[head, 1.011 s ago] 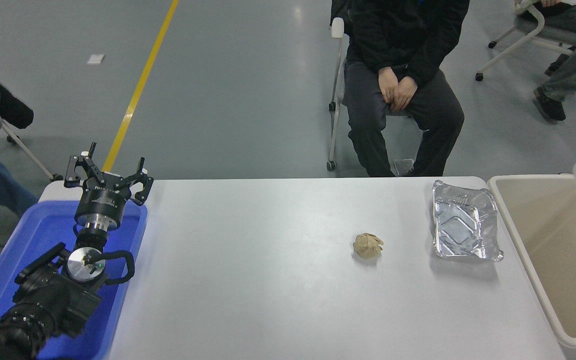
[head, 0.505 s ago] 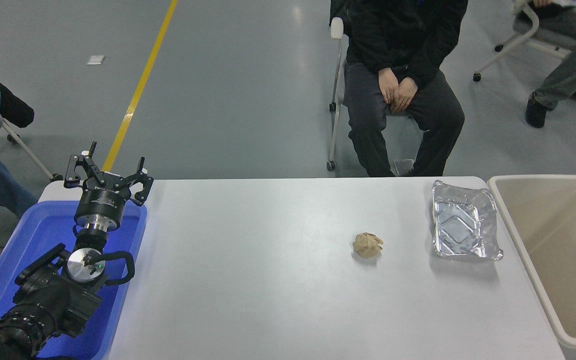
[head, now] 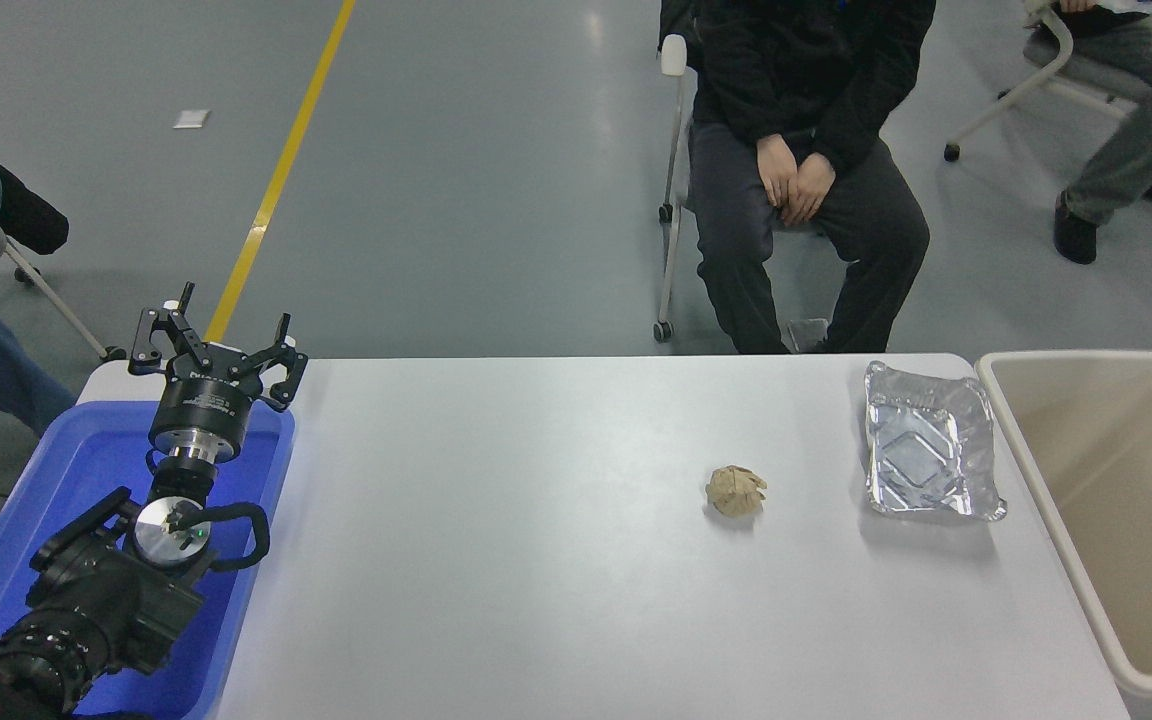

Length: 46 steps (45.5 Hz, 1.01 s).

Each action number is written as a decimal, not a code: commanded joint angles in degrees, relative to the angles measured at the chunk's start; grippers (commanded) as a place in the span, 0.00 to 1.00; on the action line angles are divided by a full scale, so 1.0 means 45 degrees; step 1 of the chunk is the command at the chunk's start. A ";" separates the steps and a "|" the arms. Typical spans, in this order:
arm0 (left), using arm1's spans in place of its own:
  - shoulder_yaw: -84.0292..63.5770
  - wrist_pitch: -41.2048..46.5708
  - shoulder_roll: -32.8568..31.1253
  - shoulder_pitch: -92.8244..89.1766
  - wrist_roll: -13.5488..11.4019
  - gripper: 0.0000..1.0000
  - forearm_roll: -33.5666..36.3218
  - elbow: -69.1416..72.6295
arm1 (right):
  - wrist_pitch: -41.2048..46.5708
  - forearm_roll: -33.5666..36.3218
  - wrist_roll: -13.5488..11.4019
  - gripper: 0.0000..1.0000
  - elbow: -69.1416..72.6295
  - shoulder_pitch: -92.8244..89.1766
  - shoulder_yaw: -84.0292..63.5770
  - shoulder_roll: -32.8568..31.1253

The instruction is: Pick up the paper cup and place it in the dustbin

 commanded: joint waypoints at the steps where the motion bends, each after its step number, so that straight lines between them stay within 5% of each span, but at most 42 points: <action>1: 0.0004 0.0000 0.0001 -0.0001 0.0007 0.99 -0.0016 0.0000 | -0.3016 0.1506 0.0005 0.00 -0.1277 -0.3295 0.1238 0.0895; 24: -0.0016 0.0000 0.0001 -0.0001 0.0007 0.99 0.0003 0.0000 | -0.6612 0.3910 0.0005 0.00 -0.4069 -0.5737 0.1551 0.3024; 46: 0.0004 0.0000 0.0001 -0.0001 0.0007 0.99 -0.0016 0.0000 | -0.7120 0.5064 -0.0054 0.00 -0.6140 -0.7788 0.1648 0.4665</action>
